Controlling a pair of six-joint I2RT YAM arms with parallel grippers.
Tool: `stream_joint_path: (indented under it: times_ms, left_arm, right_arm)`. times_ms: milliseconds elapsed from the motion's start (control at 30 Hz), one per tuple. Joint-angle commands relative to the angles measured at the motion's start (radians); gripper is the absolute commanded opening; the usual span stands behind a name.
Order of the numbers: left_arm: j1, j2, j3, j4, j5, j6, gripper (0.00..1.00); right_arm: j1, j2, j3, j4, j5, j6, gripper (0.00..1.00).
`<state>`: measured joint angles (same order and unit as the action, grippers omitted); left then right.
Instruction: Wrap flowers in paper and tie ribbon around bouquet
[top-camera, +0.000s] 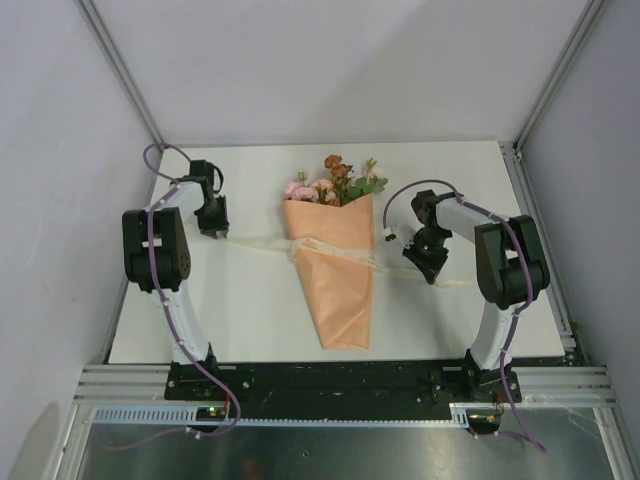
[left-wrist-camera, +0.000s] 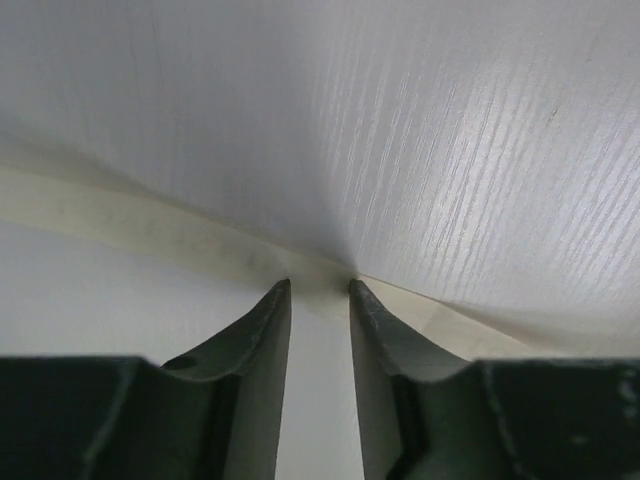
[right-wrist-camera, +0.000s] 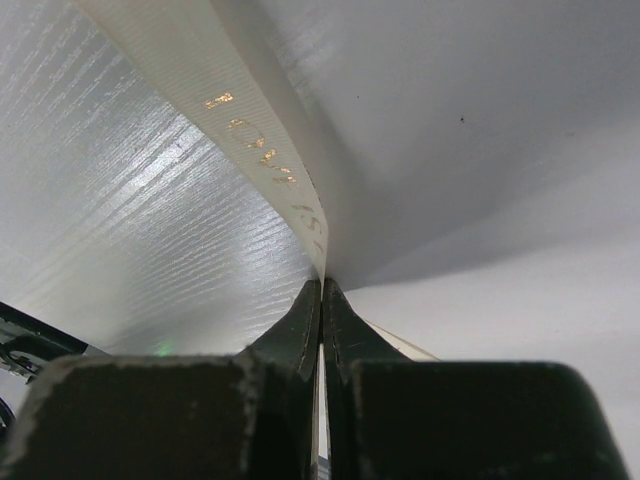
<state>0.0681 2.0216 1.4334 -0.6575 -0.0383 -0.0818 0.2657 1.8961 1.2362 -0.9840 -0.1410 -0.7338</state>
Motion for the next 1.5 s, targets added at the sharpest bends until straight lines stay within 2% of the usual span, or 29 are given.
stream_joint_path:
  times_ms: [0,100,133,233,400,433,467,533,600,667,900,1000,1033,1100,1267,1467]
  left_arm:
    - [0.006,0.057,-0.009,-0.049,-0.061,0.009,0.29]
    - [0.006,0.056,-0.01,-0.051,-0.055,0.011,0.08]
    - [0.006,0.053,-0.017,-0.052,-0.05,0.012,0.04]
    - [-0.001,0.023,-0.038,-0.049,-0.033,0.024,0.01]
    - [-0.015,-0.056,-0.094,-0.028,-0.035,0.056,0.01]
    - [-0.016,-0.079,-0.099,-0.023,-0.024,0.068,0.06]
    - [-0.016,-0.105,-0.105,-0.016,-0.014,0.074,0.22]
    - [-0.016,-0.138,-0.107,-0.005,0.016,0.093,0.45]
    - [-0.017,-0.15,-0.097,0.0,0.052,0.113,0.61]
    - [-0.019,-0.145,-0.083,0.0,0.062,0.123,0.7]
    - [-0.021,-0.092,-0.076,0.001,0.057,0.115,0.78]
    - [-0.014,-0.078,-0.077,0.002,0.076,0.109,0.88]
    - [-0.013,-0.075,-0.075,0.001,0.082,0.109,0.94]
    - [-0.013,-0.072,-0.075,-0.002,0.104,0.111,0.98]
    - [-0.009,-0.075,-0.087,-0.012,0.114,0.094,0.98]
    - [-0.001,-0.06,-0.066,-0.039,0.106,0.042,0.89]
  right_arm:
    - [-0.009,0.009,0.035,-0.033,-0.019,-0.014,0.0]
    - [-0.019,0.009,0.034,-0.04,-0.021,-0.02,0.0]
    - [-0.023,0.01,0.035,-0.042,-0.022,-0.024,0.0]
    - [-0.035,0.009,0.034,-0.048,-0.025,-0.031,0.0]
    - [-0.043,0.014,0.034,-0.053,-0.031,-0.042,0.0]
    - [-0.043,0.015,0.034,-0.054,-0.033,-0.043,0.0]
    - [-0.042,0.015,0.034,-0.055,-0.037,-0.043,0.0]
    - [-0.042,0.016,0.035,-0.057,-0.042,-0.044,0.0]
    - [-0.04,0.019,0.035,-0.058,-0.045,-0.044,0.0]
    - [-0.038,0.022,0.035,-0.06,-0.047,-0.045,0.0]
    - [-0.036,0.02,0.036,-0.066,-0.048,-0.043,0.0]
    - [-0.036,0.02,0.039,-0.07,-0.048,-0.041,0.0]
    - [-0.037,0.02,0.042,-0.071,-0.048,-0.041,0.0]
    - [-0.038,0.022,0.047,-0.074,-0.049,-0.041,0.0]
    - [-0.037,0.031,0.07,-0.086,-0.052,-0.033,0.0]
    - [-0.037,0.039,0.093,-0.098,-0.056,-0.024,0.0]
